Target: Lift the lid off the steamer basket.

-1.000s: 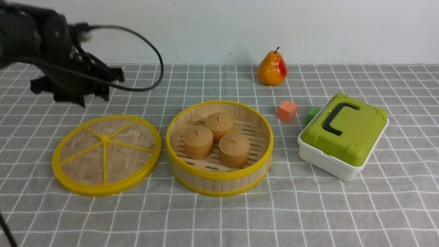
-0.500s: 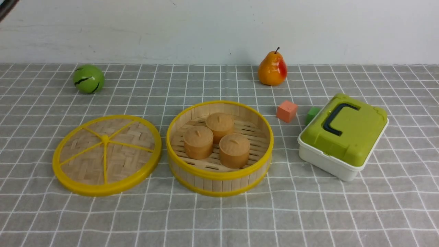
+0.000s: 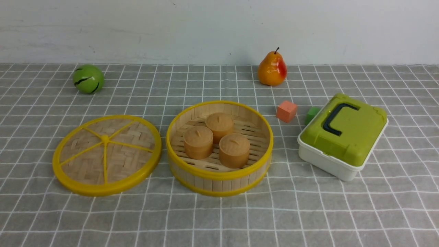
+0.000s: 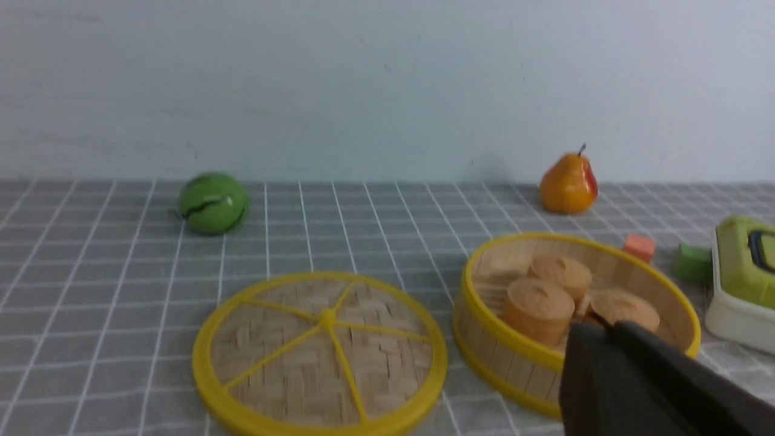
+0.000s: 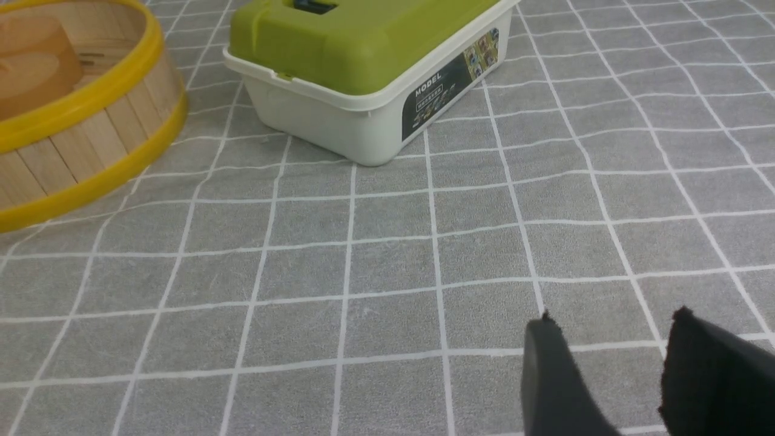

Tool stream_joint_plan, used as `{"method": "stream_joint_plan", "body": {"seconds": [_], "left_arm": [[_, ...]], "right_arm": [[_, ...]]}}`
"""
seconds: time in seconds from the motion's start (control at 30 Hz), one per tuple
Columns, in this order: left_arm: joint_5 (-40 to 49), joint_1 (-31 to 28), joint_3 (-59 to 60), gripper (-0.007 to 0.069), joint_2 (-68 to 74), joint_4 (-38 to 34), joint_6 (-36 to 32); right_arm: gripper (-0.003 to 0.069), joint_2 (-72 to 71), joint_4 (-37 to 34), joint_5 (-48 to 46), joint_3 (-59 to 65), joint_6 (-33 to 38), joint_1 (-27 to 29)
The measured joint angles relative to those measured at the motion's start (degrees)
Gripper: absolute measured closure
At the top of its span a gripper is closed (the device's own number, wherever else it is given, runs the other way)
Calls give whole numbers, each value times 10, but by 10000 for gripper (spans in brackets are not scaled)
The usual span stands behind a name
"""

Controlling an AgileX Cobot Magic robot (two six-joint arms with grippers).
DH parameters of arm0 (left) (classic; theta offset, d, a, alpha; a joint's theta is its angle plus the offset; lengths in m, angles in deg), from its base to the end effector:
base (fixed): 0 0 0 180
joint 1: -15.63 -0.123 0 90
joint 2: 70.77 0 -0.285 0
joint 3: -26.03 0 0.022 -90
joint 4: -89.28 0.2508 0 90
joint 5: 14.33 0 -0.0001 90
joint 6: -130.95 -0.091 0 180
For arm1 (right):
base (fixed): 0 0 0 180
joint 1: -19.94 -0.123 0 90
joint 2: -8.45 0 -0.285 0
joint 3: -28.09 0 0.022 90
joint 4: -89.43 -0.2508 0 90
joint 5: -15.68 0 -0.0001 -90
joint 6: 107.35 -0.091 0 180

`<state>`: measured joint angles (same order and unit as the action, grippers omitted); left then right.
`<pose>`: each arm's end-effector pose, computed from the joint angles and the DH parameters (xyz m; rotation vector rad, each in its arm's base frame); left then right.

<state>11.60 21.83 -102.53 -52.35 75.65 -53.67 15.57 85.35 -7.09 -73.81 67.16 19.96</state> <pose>0.0463 -0.0145 0.3118 0.0571 1.6662 -0.2693 0.0518 0.0025 0.1730 0.1336 1.8813 0.1363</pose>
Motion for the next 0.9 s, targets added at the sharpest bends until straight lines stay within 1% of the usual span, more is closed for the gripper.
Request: {"method": "stream_joint_plan", "body": {"seconds": [0.03, 0.23, 0.33, 0.53, 0.63, 0.73, 0.8, 0.83, 0.87, 0.9], "left_arm": [[3, 0, 1, 637, -1, -1, 0], [97, 0, 13, 637, -1, -24, -1], [126, 0, 13, 637, -1, -25, -1], [128, 0, 13, 637, -8, 9, -1], [109, 0, 15, 637, -13, 25, -1], [22, 0, 55, 637, -45, 61, 2], [-50, 0, 100, 637, -70, 100, 24], [-64, 0, 110, 637, -72, 104, 32], [-100, 0, 145, 637, -93, 129, 62], [-118, 0, 169, 637, -104, 147, 85]], "right_arm": [[417, 0, 0, 0, 0, 0, 0], [417, 0, 0, 0, 0, 0, 0], [417, 0, 0, 0, 0, 0, 0], [417, 0, 0, 0, 0, 0, 0], [417, 0, 0, 0, 0, 0, 0], [417, 0, 0, 0, 0, 0, 0], [417, 0, 0, 0, 0, 0, 0], [417, 0, 0, 0, 0, 0, 0], [417, 0, 0, 0, 0, 0, 0], [417, 0, 0, 0, 0, 0, 0]]}}
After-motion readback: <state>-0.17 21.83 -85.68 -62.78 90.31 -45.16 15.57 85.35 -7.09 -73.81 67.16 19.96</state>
